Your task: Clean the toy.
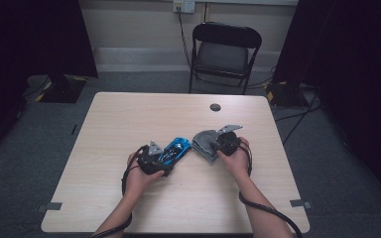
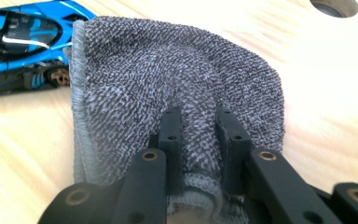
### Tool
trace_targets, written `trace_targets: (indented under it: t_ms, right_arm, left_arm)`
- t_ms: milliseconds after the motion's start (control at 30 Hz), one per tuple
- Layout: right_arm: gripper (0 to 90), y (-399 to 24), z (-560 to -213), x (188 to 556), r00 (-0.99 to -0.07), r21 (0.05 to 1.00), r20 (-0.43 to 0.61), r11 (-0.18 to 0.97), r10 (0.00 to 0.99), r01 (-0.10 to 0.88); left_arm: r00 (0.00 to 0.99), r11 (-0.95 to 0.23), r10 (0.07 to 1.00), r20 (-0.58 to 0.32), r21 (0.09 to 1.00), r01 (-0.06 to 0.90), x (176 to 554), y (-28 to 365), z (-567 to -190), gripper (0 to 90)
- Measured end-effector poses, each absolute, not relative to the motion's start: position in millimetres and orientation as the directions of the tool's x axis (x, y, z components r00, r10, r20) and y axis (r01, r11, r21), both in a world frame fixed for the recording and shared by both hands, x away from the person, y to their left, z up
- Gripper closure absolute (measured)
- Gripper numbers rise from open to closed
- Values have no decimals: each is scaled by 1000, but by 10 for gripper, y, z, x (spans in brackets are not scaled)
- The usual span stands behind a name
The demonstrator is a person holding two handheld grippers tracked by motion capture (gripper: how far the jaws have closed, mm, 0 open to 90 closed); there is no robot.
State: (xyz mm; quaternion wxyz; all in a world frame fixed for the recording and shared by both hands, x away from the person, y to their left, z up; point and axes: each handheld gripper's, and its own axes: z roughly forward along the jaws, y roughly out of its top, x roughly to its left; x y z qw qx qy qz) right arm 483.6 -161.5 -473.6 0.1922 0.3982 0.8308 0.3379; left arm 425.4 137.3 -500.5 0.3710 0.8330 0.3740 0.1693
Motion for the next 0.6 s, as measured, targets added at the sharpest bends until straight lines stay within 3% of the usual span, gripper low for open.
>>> trace_targets:
  t_ms: [600]
  right_arm:
    - [744, -1885, -4749, 4610, -604, 741, -16, 414, 797, 528]
  left_arm:
    - [670, -456, 742, -10, 726, 515, 4172, 1423, -4917, 202]
